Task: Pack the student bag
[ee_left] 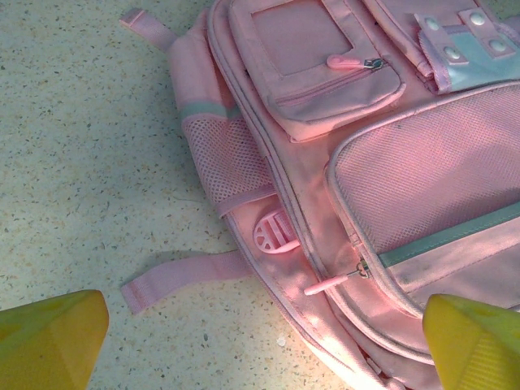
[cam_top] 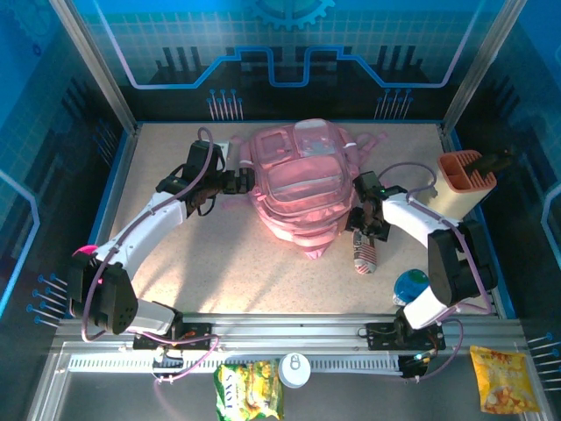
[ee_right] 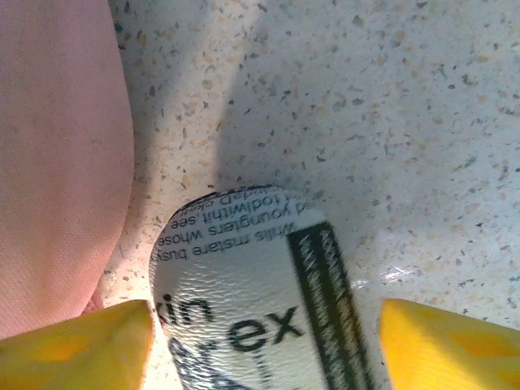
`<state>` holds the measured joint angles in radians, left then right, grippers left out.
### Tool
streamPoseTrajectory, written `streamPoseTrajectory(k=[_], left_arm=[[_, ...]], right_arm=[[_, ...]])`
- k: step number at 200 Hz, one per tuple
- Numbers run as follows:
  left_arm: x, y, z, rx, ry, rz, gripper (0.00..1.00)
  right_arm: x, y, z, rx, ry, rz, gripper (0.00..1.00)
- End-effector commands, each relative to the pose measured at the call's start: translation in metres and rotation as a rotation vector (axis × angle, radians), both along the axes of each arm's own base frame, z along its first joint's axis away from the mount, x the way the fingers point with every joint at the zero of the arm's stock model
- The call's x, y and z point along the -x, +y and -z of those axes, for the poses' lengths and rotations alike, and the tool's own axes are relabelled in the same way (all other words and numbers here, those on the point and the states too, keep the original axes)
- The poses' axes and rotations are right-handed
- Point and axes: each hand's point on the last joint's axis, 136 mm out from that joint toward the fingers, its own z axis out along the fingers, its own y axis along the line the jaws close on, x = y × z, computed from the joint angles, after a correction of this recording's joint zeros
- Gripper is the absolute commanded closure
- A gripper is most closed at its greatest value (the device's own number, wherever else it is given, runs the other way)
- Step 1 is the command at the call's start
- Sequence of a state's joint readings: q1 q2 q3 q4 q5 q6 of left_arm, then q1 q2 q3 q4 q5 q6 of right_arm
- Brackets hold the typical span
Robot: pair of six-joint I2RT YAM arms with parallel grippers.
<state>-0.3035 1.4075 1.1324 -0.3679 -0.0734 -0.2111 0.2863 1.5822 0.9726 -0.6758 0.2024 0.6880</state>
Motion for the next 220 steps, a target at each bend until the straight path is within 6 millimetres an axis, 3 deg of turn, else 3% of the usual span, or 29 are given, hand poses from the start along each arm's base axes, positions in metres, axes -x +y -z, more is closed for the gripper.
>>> streamPoseTrajectory(k=[1,34,86,175,220], left_arm=[[-0.005,0.000,-0.004,0.024,0.001,-0.015,0.01],[-0.007,-0.002,-0.006,0.034,0.000,-0.010,0.01],[-0.008,-0.009,-0.012,0.071,-0.002,0.010,0.01],[-0.007,-0.022,-0.021,0.103,0.005,0.061,0.01],[-0.006,-0.040,-0.025,0.081,-0.003,0.136,0.01]], right_arm=[[-0.002,-0.003,-0.014,0.006,-0.007,-0.046,0.13],[0.017,0.011,-0.010,-0.075,0.040,-0.124,0.04],[0.044,0.022,0.010,-0.099,0.120,-0.142,0.06],[0.052,0.018,0.028,-0.098,0.140,-0.070,0.19],[0.048,0.015,0.024,-0.089,0.109,-0.055,0.37]])
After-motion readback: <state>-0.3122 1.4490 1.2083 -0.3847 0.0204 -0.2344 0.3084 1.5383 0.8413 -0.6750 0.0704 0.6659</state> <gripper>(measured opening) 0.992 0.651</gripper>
